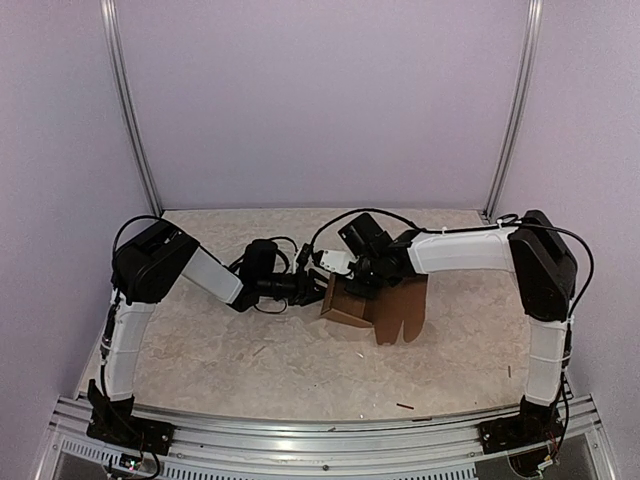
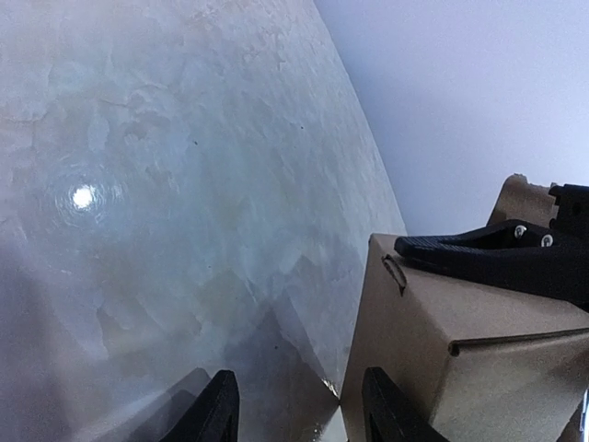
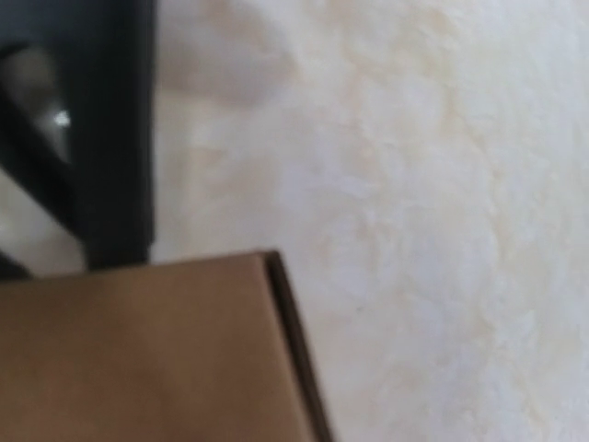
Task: Fold the paper box
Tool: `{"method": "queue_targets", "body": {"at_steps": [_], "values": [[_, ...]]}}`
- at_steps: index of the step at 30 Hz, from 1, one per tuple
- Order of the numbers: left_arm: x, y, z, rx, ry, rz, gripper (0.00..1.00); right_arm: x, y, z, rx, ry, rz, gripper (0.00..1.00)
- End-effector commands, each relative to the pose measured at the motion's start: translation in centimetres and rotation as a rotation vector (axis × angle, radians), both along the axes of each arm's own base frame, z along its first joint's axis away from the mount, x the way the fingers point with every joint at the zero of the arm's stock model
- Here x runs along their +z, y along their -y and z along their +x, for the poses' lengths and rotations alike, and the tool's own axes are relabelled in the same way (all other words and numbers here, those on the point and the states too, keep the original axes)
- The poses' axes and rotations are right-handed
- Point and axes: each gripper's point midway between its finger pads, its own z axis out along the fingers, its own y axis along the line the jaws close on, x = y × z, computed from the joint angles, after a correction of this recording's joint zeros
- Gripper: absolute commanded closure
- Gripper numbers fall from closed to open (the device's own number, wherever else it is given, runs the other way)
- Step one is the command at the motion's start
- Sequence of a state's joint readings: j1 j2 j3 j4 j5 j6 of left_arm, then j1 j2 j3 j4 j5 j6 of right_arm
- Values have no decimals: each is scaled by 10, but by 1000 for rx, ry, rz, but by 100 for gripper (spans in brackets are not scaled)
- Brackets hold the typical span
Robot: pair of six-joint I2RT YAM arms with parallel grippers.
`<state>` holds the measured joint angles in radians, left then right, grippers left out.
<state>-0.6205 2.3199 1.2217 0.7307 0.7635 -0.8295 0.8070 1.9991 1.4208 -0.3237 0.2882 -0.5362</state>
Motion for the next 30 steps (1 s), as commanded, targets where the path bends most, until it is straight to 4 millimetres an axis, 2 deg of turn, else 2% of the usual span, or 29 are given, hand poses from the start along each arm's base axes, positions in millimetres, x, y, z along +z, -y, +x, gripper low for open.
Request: {"method": "queue_targets", "body": {"at_steps": [1, 3, 7, 13, 16, 19, 23, 27, 30], "values": [[-39, 1, -34, -75, -102, 58, 54, -25, 20, 23, -119, 40, -57, 89], [-42, -5, -32, -58, -109, 64, 54, -24, 17, 16, -97, -9, -49, 83], [-48, -27, -21, 4, -129, 86, 54, -8, 11, -13, 12, -132, -21, 73], [-57, -68, -3, 105, -141, 197, 54, 22, 26, -33, 67, -190, -74, 56], [-53, -81, 2, 132, -126, 211, 54, 25, 28, -39, 78, -217, -81, 54], [-48, -83, 1, 127, -113, 208, 53, 23, 35, -44, 82, -234, -86, 53], [-37, -81, -2, 112, -74, 208, 53, 31, 56, -50, 78, -257, -81, 52], [-27, -78, -5, 97, -16, 230, 53, 34, 95, -45, 29, -258, -96, 51], [-17, -72, -7, 85, 56, 274, 53, 35, 124, -41, -31, -304, -39, 51]]}}
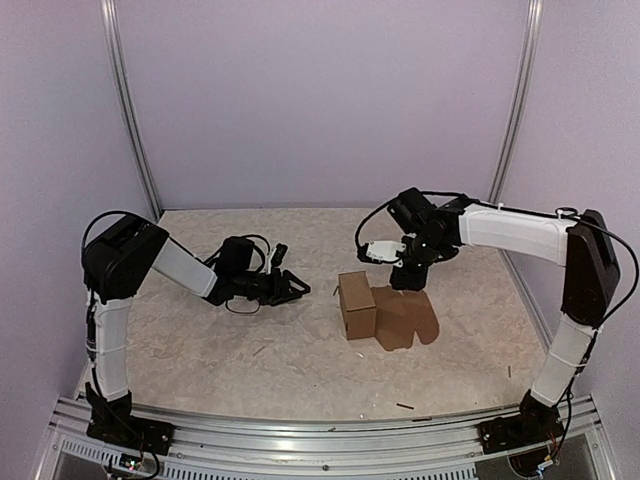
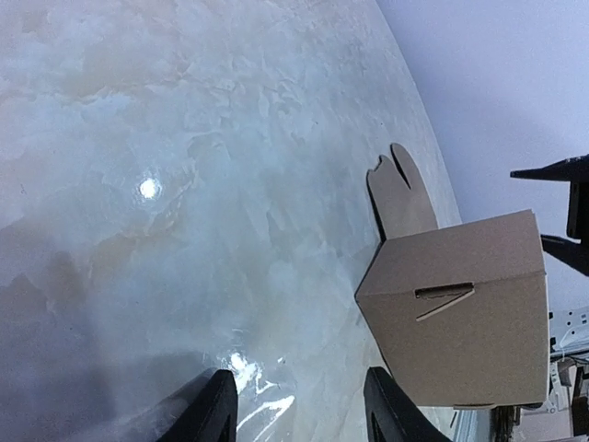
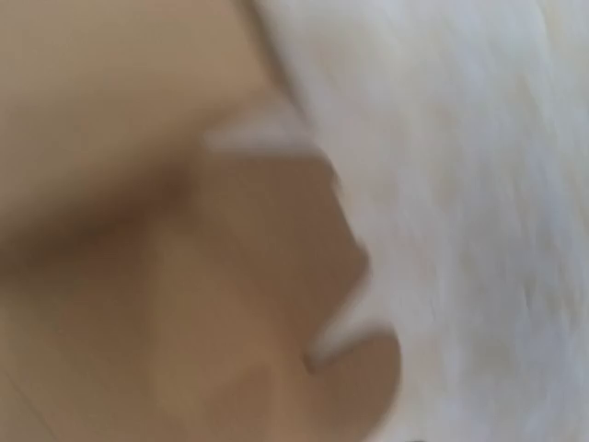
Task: Fold the paper box
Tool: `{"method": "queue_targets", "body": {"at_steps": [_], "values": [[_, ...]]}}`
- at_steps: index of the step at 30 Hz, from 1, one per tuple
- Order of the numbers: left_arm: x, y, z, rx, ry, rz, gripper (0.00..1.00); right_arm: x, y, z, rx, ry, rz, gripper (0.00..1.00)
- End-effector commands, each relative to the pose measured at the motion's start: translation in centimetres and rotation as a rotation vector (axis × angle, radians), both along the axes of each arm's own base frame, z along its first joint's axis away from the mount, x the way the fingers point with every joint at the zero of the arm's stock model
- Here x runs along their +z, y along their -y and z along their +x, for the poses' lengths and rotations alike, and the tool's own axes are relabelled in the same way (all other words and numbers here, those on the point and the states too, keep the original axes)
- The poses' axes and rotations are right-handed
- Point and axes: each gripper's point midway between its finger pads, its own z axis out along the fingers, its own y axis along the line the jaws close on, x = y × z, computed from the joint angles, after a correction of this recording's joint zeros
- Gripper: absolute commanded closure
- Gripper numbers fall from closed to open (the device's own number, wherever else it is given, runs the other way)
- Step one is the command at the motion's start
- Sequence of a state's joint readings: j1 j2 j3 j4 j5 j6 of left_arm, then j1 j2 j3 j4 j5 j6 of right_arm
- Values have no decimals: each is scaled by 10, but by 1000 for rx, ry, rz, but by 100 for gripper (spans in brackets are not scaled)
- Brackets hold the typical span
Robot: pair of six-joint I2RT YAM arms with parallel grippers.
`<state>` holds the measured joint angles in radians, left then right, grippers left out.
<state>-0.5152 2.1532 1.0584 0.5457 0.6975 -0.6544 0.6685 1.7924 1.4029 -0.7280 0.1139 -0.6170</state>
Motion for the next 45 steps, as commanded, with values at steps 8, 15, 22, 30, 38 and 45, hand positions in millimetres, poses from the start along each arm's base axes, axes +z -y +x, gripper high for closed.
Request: {"method": "queue_targets", "body": {"at_steps": [8, 15, 22, 30, 38, 45], "values": [[34, 20, -17, -19, 248, 235, 53, 30, 4, -26, -31, -284, 457, 52], [92, 37, -41, -47, 461, 230, 55, 11, 6, -19, -94, -315, 484, 55], [120, 86, -76, -230, 596, 215, 60, 9, 49, 1, -251, -260, 478, 54], [92, 109, -82, -320, 608, 297, 70, 11, 79, 9, -343, -222, 487, 53], [75, 120, -75, -316, 701, 476, 74, 2, 86, 10, -377, -216, 468, 53], [50, 122, -81, -352, 843, 721, 74, 0, 89, 10, -384, -216, 459, 53]]}}
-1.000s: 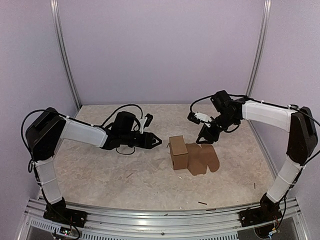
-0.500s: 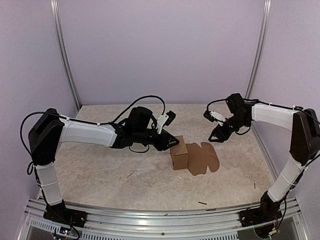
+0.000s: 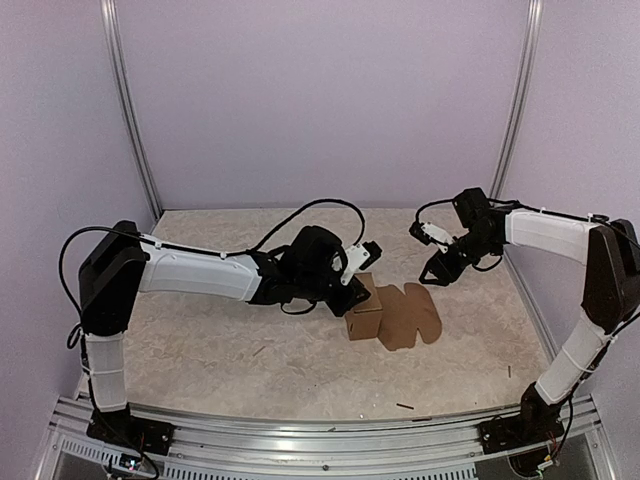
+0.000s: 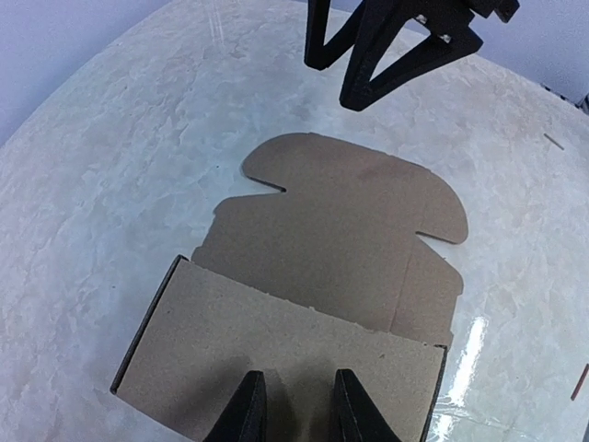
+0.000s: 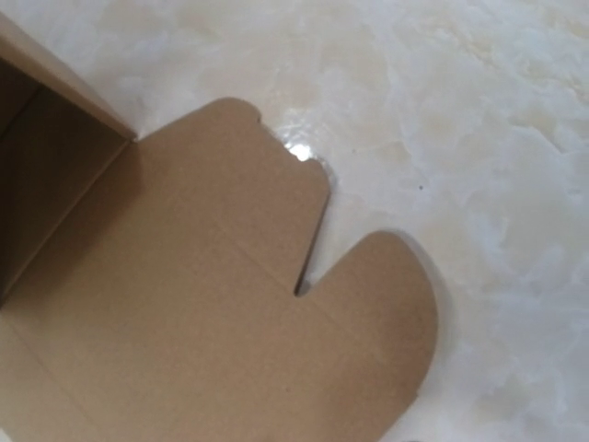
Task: Fold the paper box
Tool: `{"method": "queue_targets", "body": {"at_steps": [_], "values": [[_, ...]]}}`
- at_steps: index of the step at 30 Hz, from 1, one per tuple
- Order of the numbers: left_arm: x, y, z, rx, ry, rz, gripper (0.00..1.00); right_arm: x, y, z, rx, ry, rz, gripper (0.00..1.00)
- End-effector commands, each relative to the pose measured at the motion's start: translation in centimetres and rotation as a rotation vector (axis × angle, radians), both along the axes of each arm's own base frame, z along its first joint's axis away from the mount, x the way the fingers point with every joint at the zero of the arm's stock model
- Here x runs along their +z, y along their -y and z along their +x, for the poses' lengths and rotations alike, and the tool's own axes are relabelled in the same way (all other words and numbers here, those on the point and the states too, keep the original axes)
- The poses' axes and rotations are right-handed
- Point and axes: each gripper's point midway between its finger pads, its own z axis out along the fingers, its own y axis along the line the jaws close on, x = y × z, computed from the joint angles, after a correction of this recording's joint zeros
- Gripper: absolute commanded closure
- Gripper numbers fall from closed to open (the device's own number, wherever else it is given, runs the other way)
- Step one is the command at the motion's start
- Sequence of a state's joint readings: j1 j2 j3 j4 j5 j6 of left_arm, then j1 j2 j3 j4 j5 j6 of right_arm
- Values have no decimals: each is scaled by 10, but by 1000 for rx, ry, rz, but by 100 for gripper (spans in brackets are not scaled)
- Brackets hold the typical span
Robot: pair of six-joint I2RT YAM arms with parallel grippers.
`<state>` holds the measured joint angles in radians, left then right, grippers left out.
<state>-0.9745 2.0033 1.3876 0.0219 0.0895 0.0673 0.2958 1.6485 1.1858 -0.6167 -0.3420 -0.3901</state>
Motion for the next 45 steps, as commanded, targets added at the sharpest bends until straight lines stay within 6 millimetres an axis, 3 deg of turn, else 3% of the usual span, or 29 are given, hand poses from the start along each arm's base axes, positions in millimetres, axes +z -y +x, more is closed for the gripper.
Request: {"method": "queue_targets", "body": {"at_steps": [1, 5, 7, 13, 16, 20, 25, 28, 29, 31, 32, 45], "values": [[-42, -11, -3, 12, 128, 252, 74, 0, 6, -2, -24, 3, -5, 53], [-48, -10, -3, 33, 189, 311, 73, -5, 9, -2, -37, -9, -21, 52], [-36, -11, 0, 59, 218, 284, 70, -6, 14, 0, -61, -11, -36, 51], [69, -20, 11, 179, 362, 25, 52, -4, 26, 3, -98, -50, 6, 48], [89, -21, 10, 128, 279, -56, 52, -1, 27, 1, -93, -55, 14, 48], [70, -13, -5, -33, 85, -91, 61, 4, 24, -3, -79, -47, 38, 48], [46, -3, -30, -187, -38, -91, 84, 6, 25, -7, -84, -69, 60, 50], [42, -1, -32, -209, -68, -100, 97, 11, 17, -13, -51, -105, 124, 48], [38, 0, -32, -214, -81, -100, 98, 13, 16, -14, -44, -107, 131, 39], [34, 0, -30, -220, -104, -99, 99, 15, 17, -14, -44, -103, 135, 4], [29, 0, -30, -220, -118, -93, 100, 15, 18, -14, -45, -102, 135, 1], [0, -14, -16, -157, -159, -59, 100, -1, 27, -14, -82, -161, 153, 0]]}}
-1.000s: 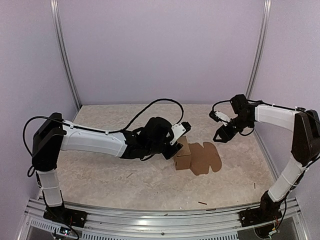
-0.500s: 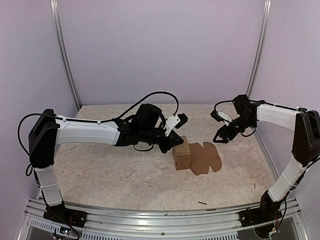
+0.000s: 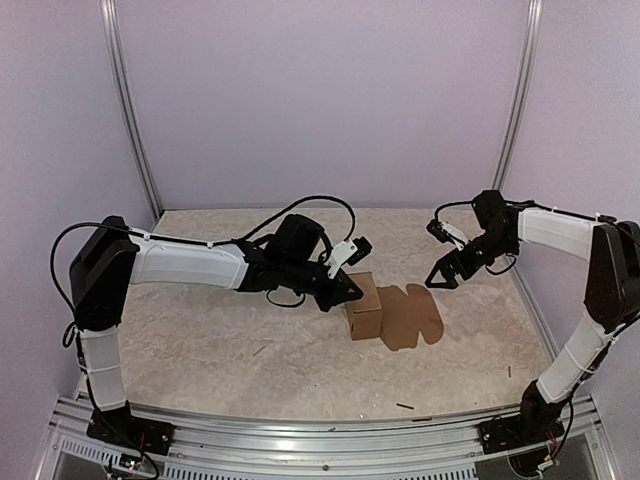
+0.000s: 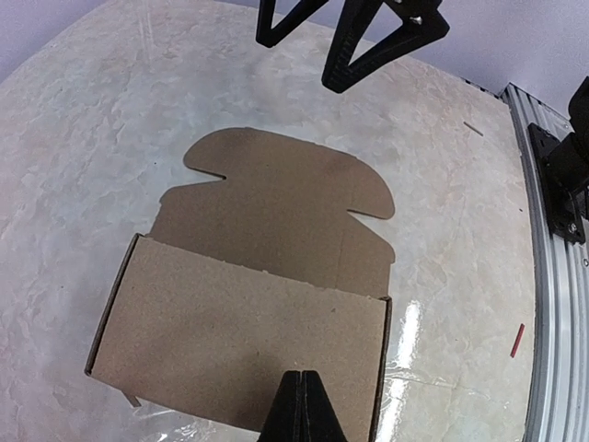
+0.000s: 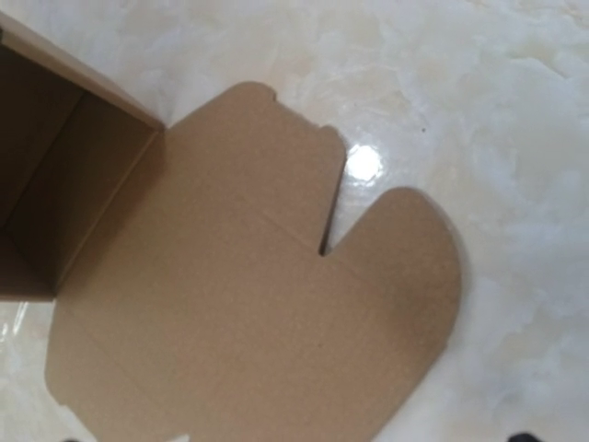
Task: Fold the paper box
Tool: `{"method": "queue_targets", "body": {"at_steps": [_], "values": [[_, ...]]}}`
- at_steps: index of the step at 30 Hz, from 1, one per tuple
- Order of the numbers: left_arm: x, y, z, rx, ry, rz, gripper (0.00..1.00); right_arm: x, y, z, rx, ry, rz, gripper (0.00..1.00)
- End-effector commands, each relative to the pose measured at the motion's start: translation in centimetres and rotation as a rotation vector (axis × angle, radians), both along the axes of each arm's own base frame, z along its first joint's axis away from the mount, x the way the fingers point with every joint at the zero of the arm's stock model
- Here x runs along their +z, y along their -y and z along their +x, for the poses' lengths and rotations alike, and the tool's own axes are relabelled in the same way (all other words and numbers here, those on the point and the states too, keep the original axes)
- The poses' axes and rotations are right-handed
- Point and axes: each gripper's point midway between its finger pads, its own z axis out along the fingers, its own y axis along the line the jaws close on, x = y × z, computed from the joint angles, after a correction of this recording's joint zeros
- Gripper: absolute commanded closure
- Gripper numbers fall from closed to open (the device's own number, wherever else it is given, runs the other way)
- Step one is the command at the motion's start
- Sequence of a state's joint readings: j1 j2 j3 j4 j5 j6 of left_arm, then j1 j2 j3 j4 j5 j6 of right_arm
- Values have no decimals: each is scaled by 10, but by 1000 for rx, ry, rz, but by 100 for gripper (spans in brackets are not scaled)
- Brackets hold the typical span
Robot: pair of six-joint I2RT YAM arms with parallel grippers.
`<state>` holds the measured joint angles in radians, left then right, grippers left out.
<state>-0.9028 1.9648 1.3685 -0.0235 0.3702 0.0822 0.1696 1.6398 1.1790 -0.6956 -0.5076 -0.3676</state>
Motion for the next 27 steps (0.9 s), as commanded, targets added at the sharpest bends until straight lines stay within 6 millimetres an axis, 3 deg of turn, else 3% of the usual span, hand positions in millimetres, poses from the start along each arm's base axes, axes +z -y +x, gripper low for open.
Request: {"method": "queue_targets", "body": {"at_steps": [1, 10, 14, 18, 24, 27], "values": [[-12, -7, -1, 15, -30, 14, 100, -5, 1, -5, -8, -42, 18, 0], [-47, -45, -16, 95, -84, 72, 100, 0, 7, 2, -33, -3, -18, 0], [-62, -71, -26, 158, -113, 106, 100, 18, 15, 12, -82, 63, -49, 0], [-72, -94, -36, 208, -140, 134, 100, 41, 10, 12, -83, 80, 0, 0], [-60, -115, -41, 283, -111, 113, 97, 94, -28, -11, 92, 34, 232, 0], [-44, -120, -34, 328, -67, 84, 96, 100, -37, -12, 112, 7, 274, 0]]}}
